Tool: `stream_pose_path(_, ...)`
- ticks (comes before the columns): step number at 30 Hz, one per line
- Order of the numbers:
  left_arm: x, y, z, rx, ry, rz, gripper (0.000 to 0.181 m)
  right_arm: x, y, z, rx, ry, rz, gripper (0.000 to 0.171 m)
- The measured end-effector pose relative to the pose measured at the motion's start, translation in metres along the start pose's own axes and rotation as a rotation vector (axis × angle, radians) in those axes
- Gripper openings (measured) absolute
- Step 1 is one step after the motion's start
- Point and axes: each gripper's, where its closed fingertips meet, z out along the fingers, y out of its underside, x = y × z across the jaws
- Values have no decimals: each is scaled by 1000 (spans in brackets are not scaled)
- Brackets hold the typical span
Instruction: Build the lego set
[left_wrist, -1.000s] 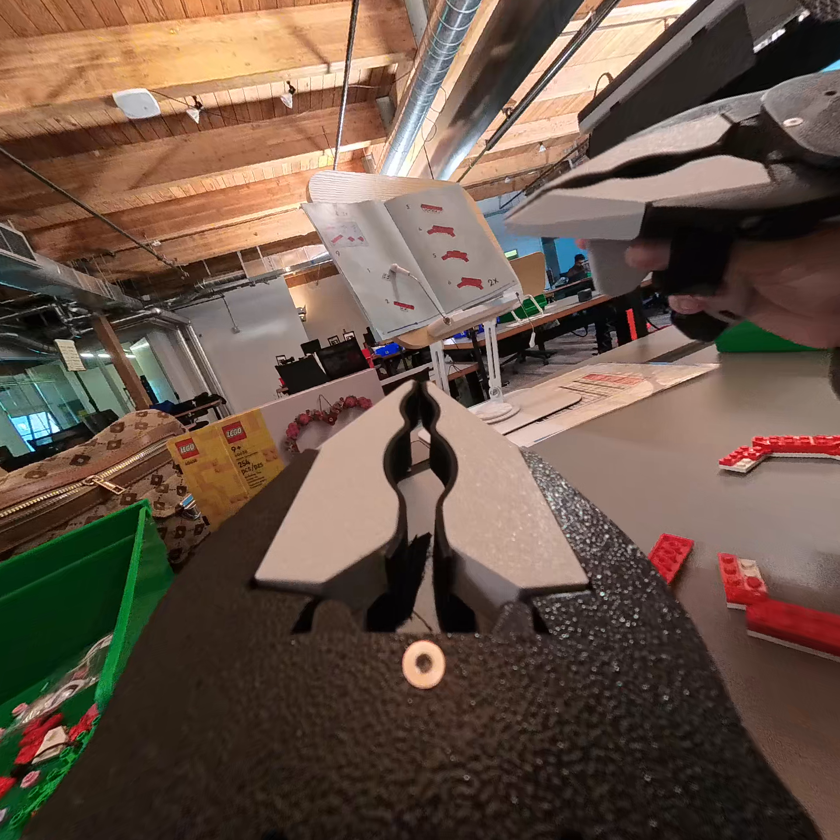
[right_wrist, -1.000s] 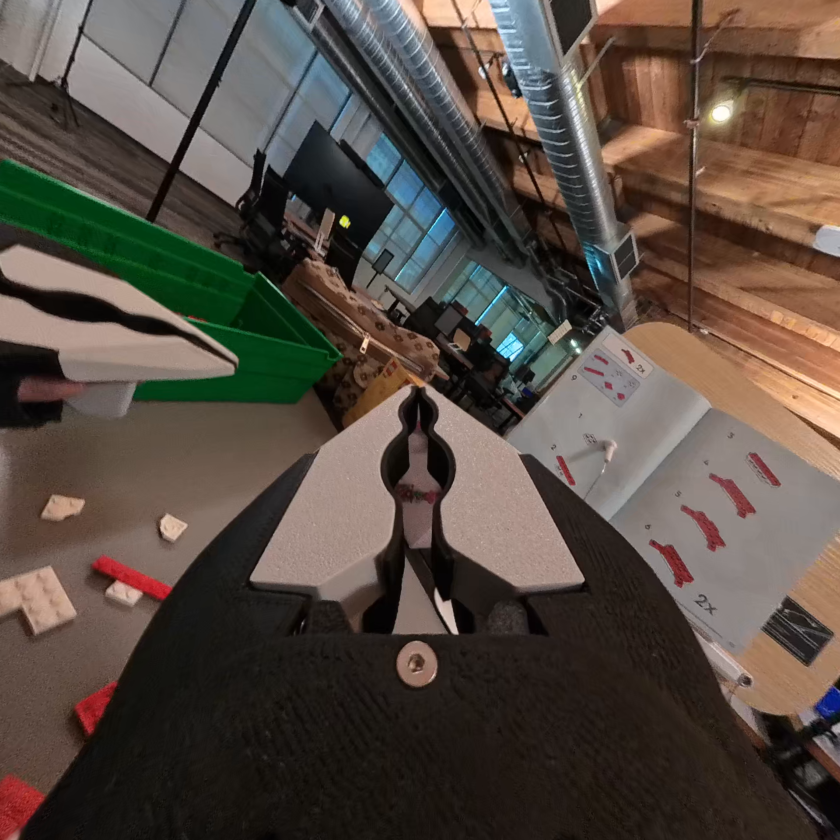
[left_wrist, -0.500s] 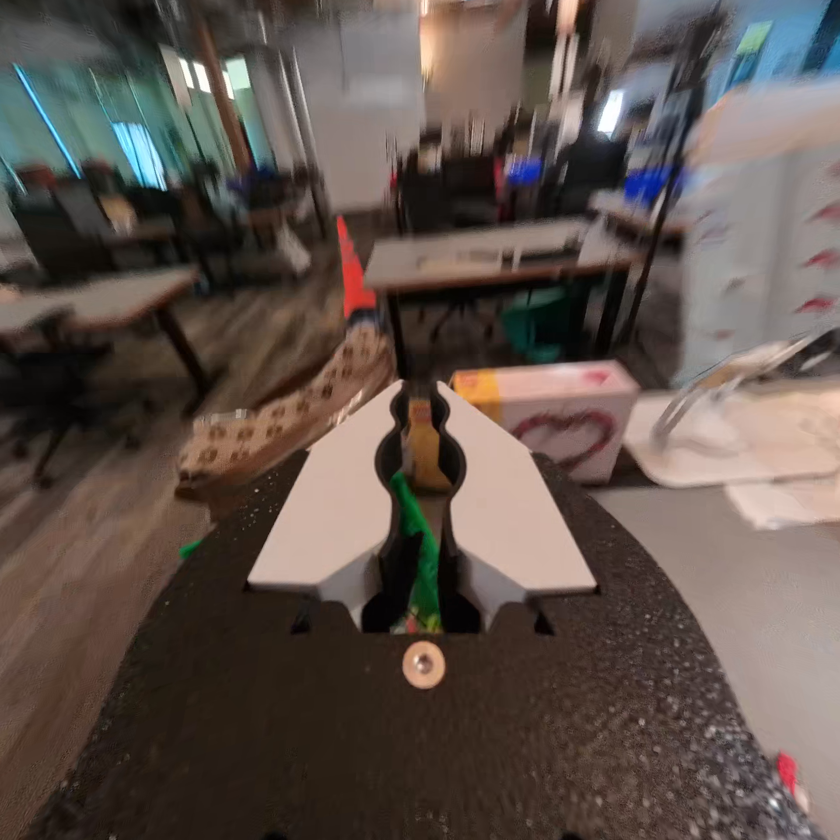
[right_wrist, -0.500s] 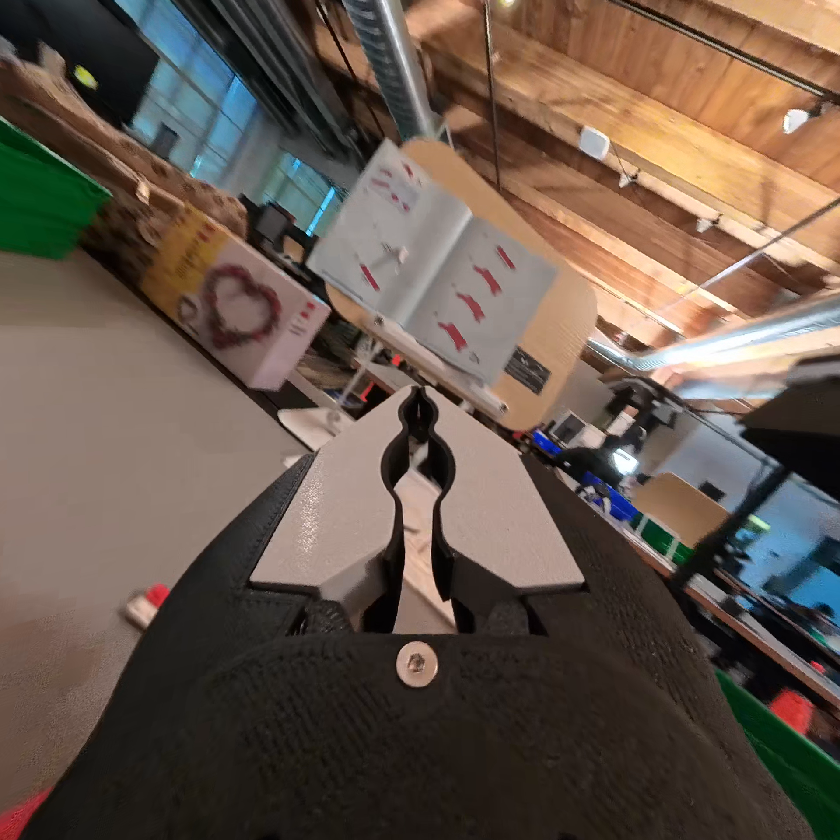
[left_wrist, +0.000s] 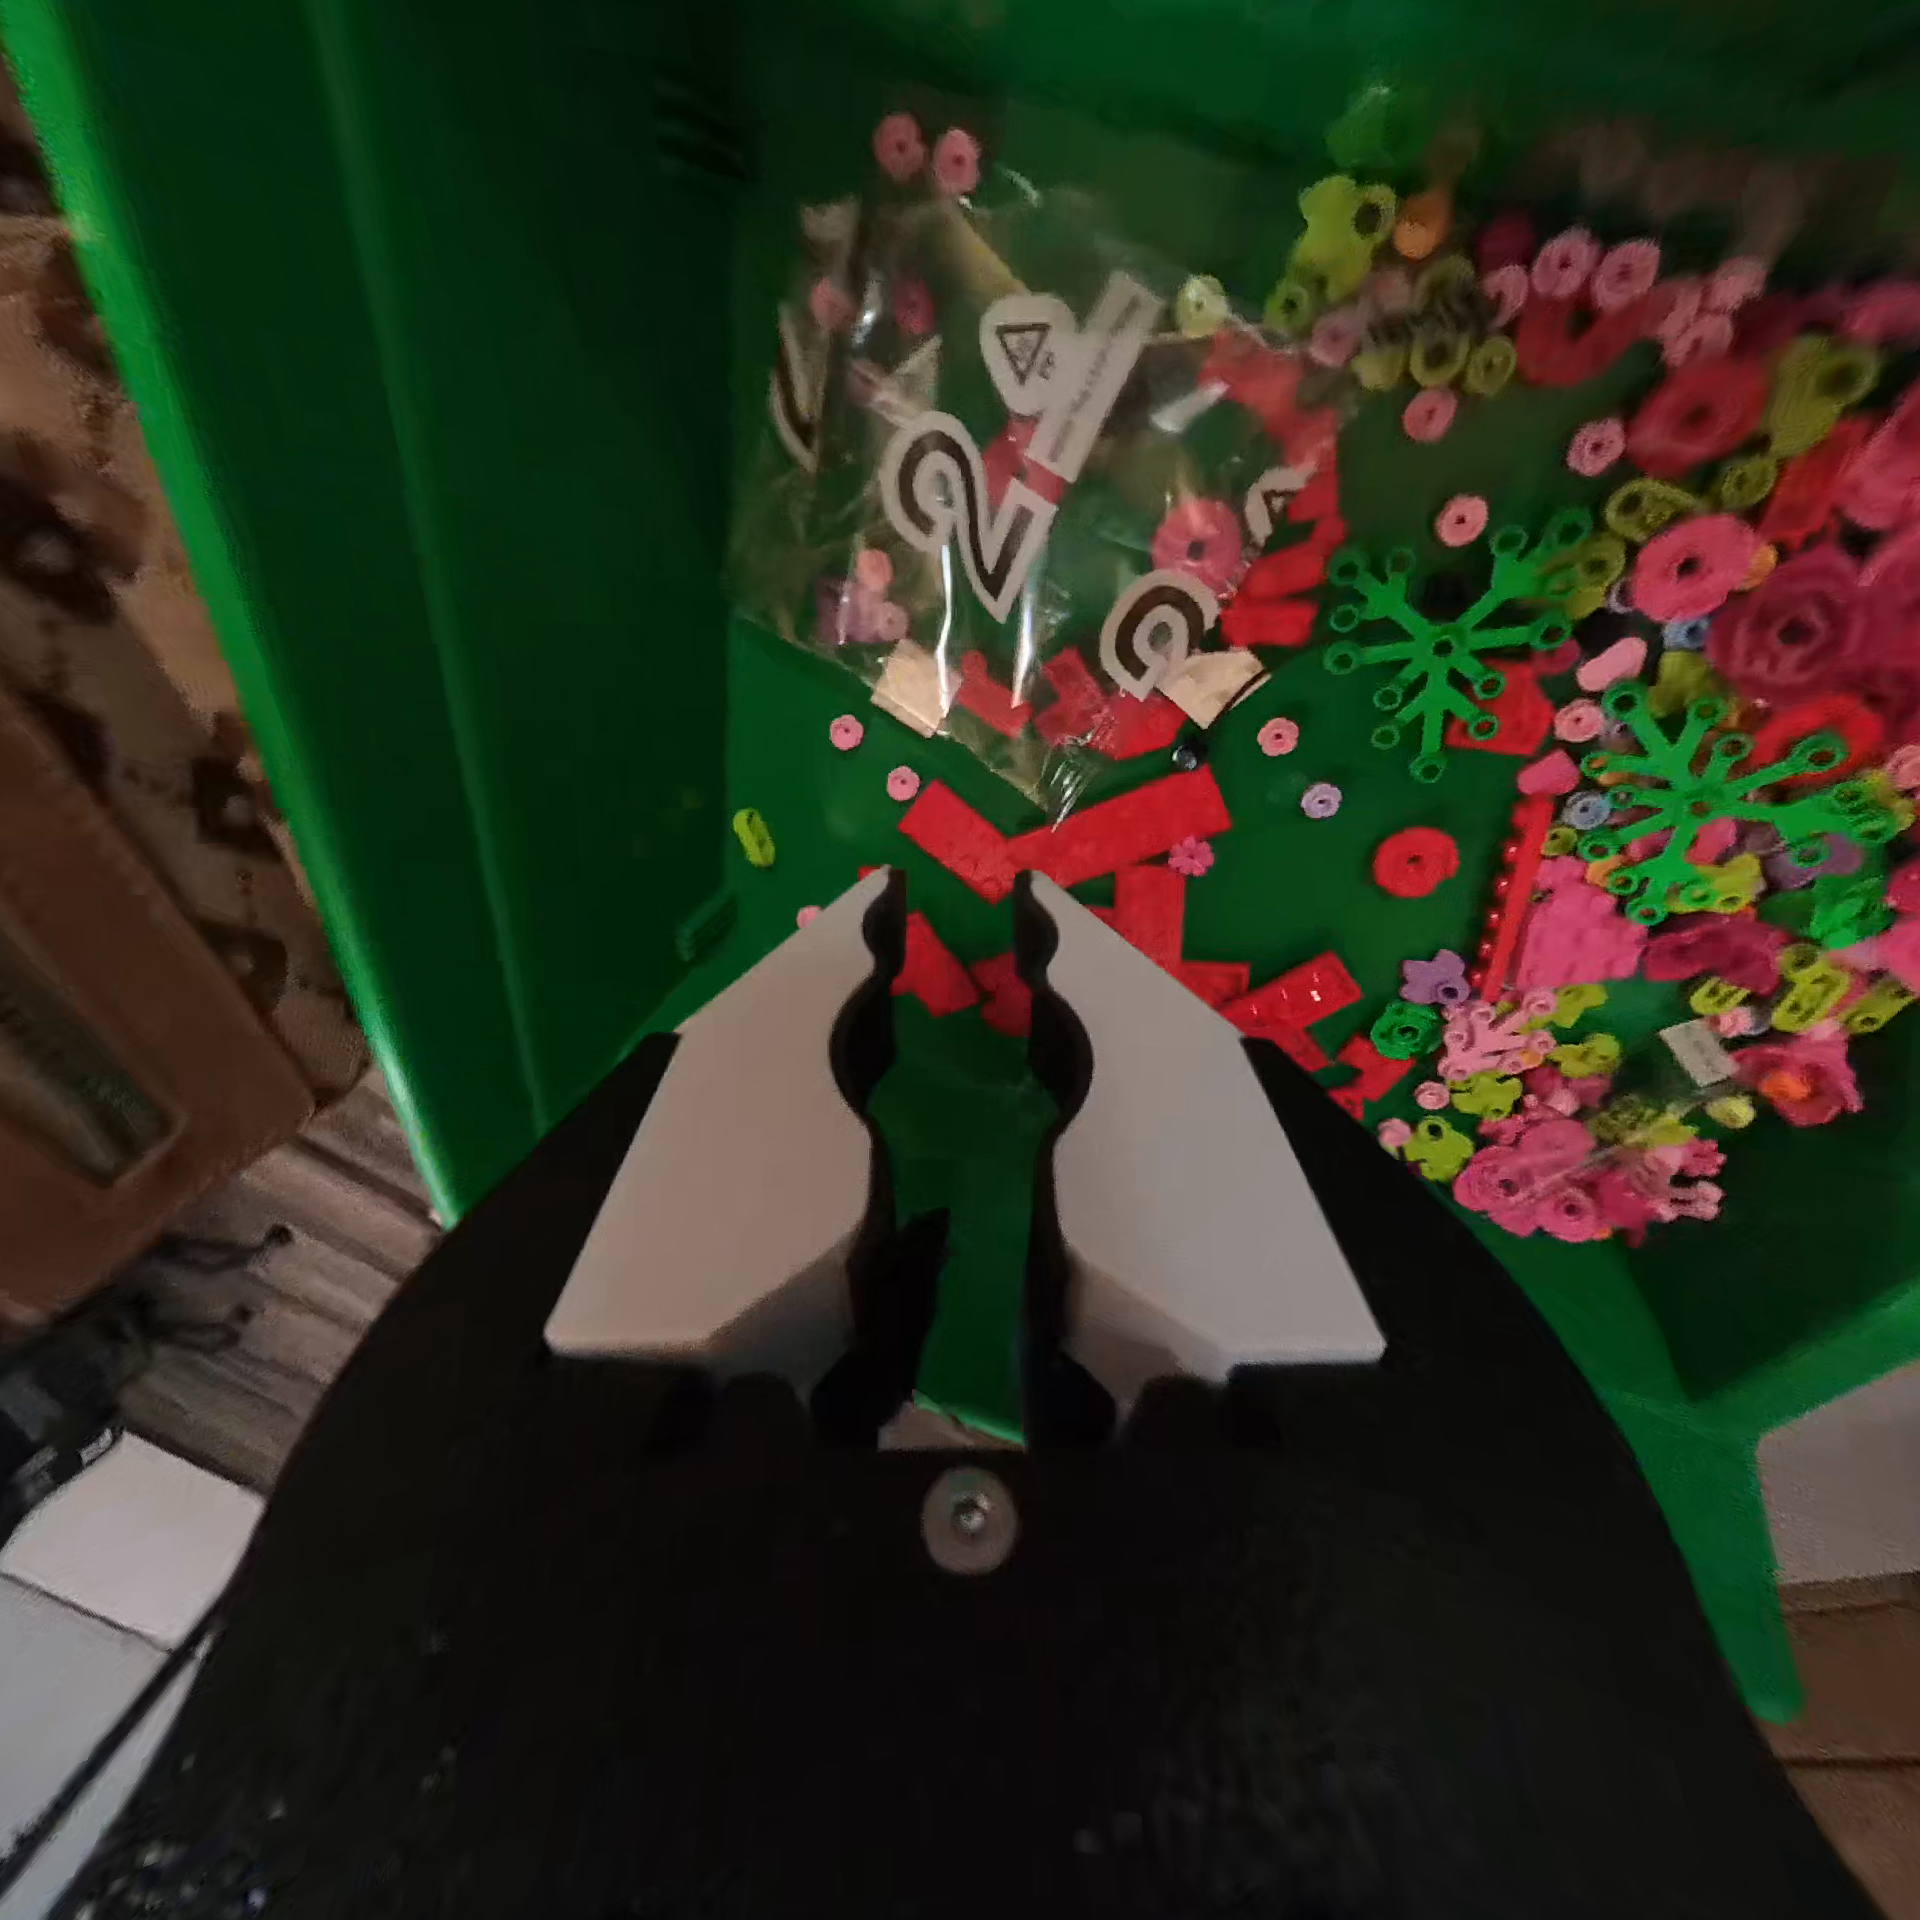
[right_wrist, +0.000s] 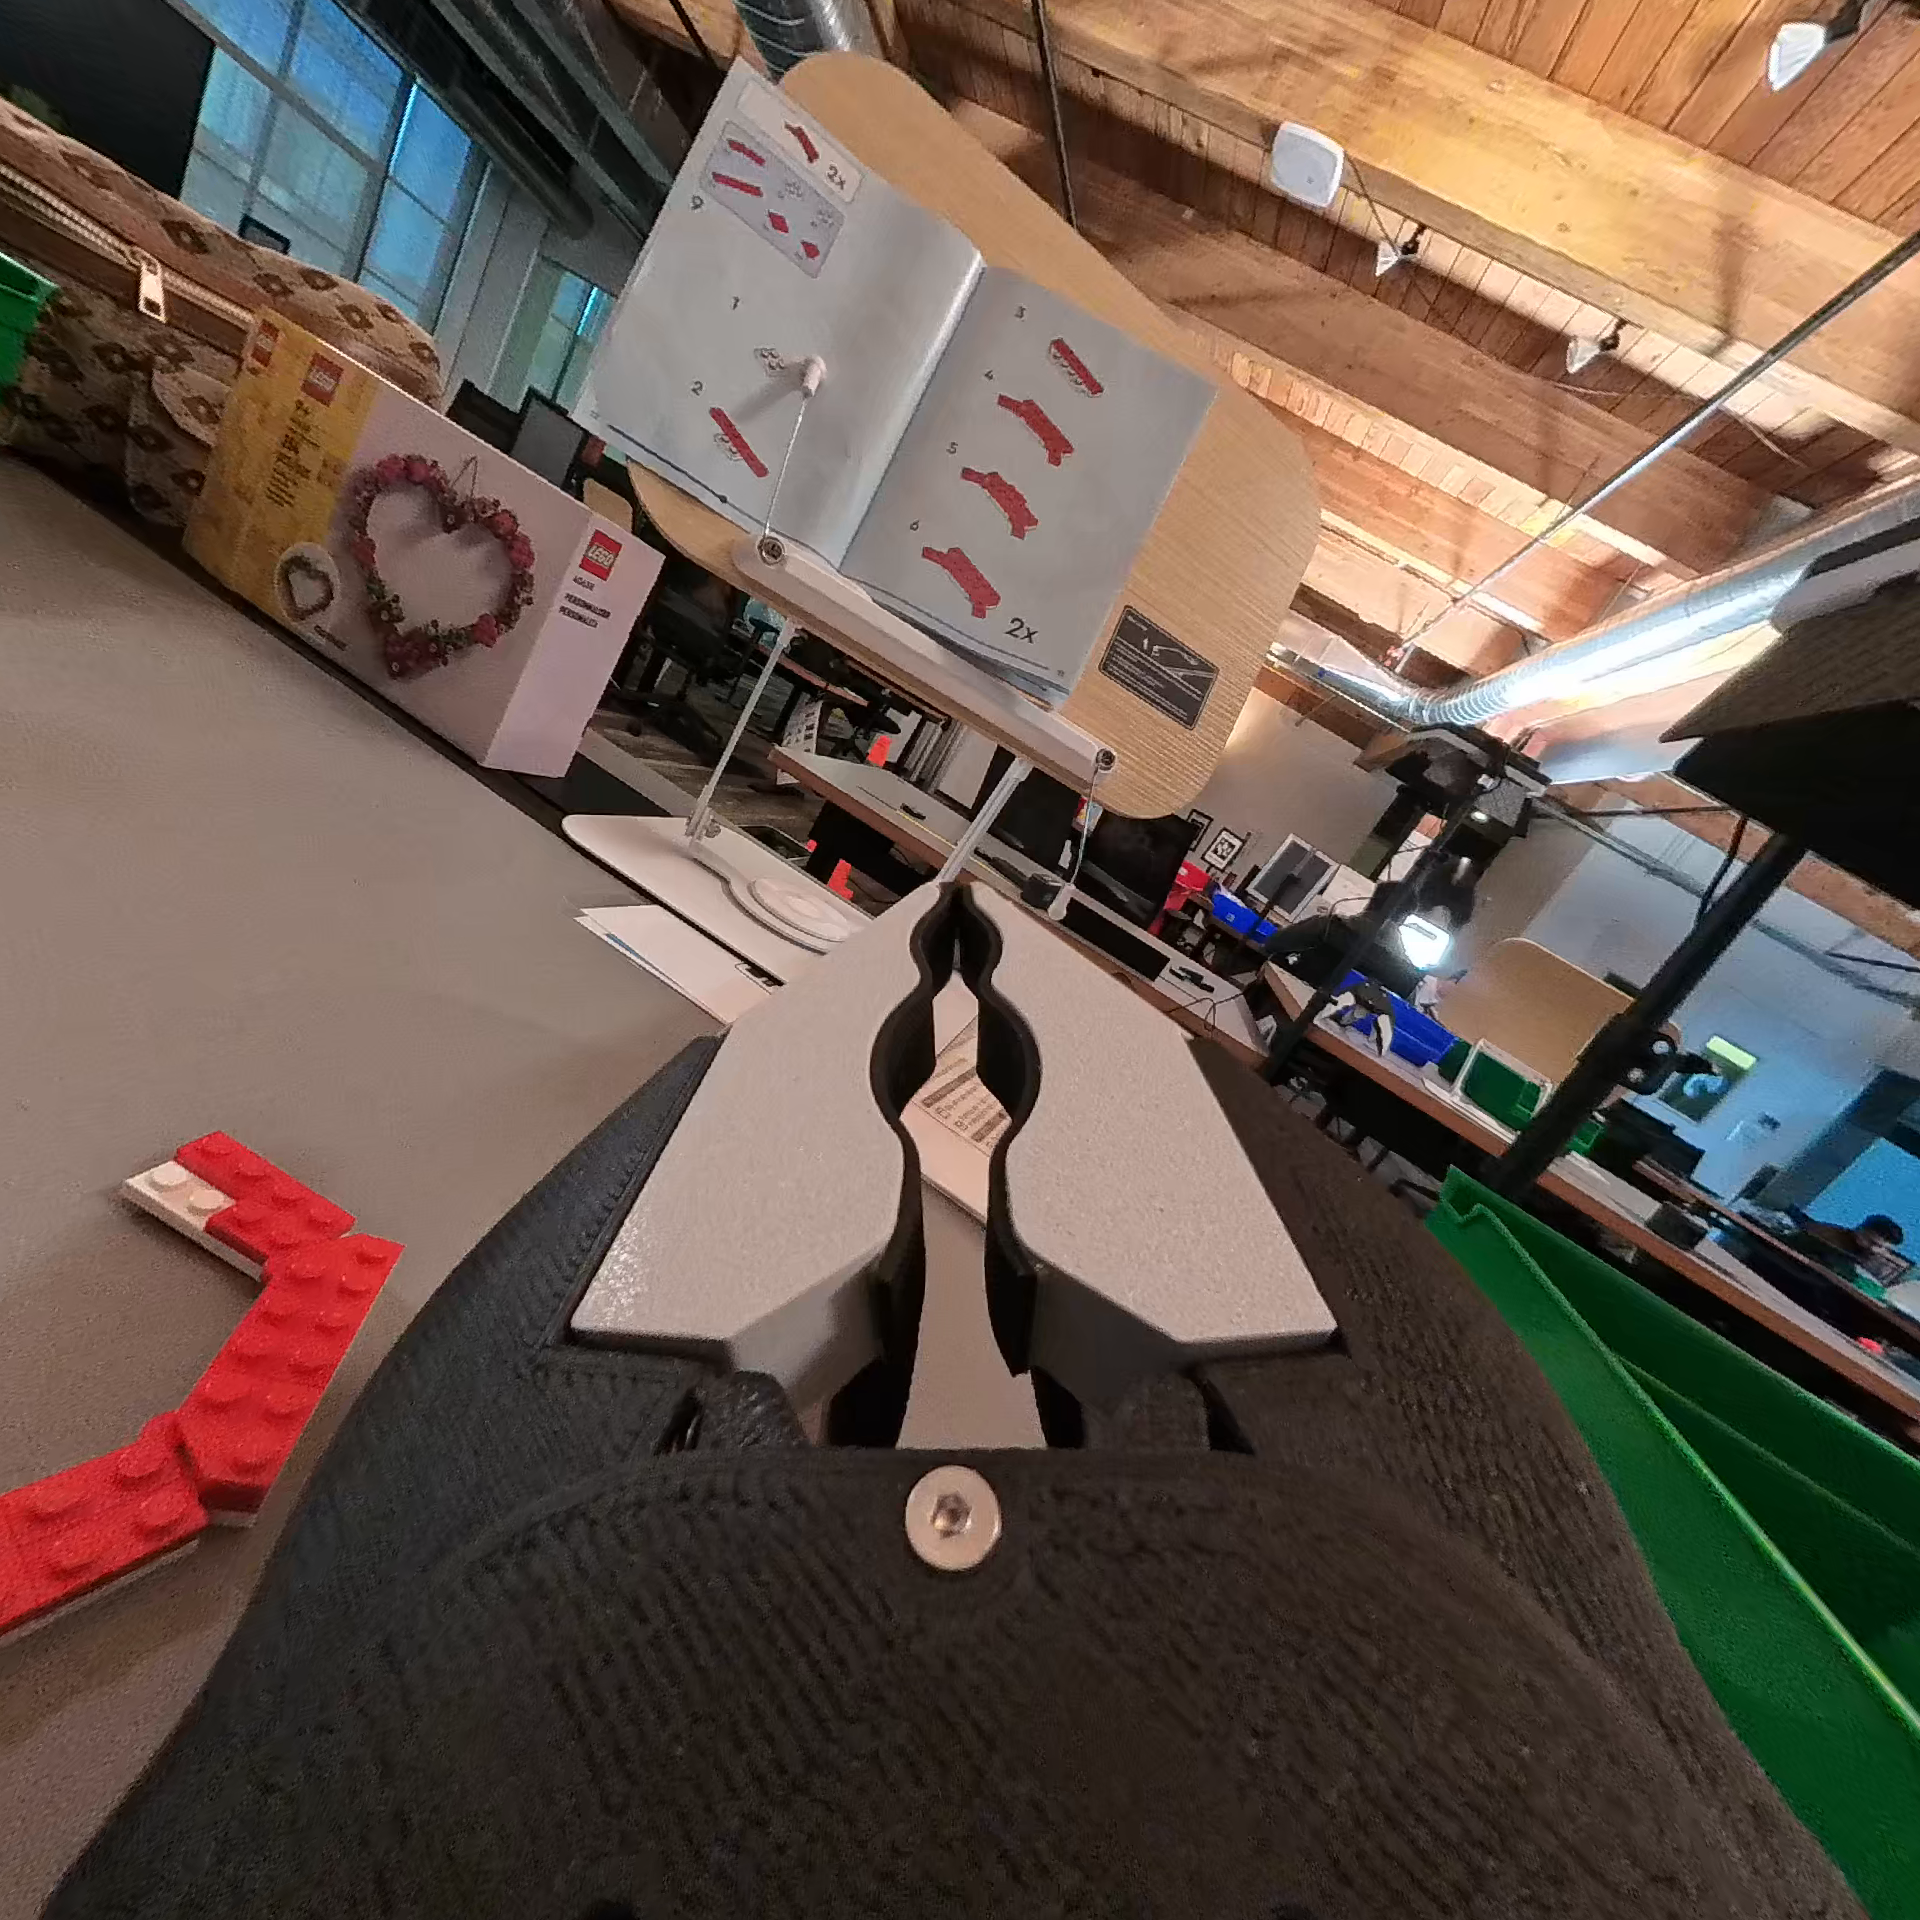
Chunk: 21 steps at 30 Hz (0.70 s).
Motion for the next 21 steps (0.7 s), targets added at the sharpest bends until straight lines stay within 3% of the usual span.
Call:
stream_pose_path(5,-8,-10,18,72,16,72,20,0,3,1,-13,-3,7,0)
stream_pose_path(14,-17,-6,41,22,48,168,16,-5,7,4,-37,-24,-5,0)
stream_pose_path(21,-16,-13,47,27,40,251,24,-4,12,6,-52,-32,23,0)
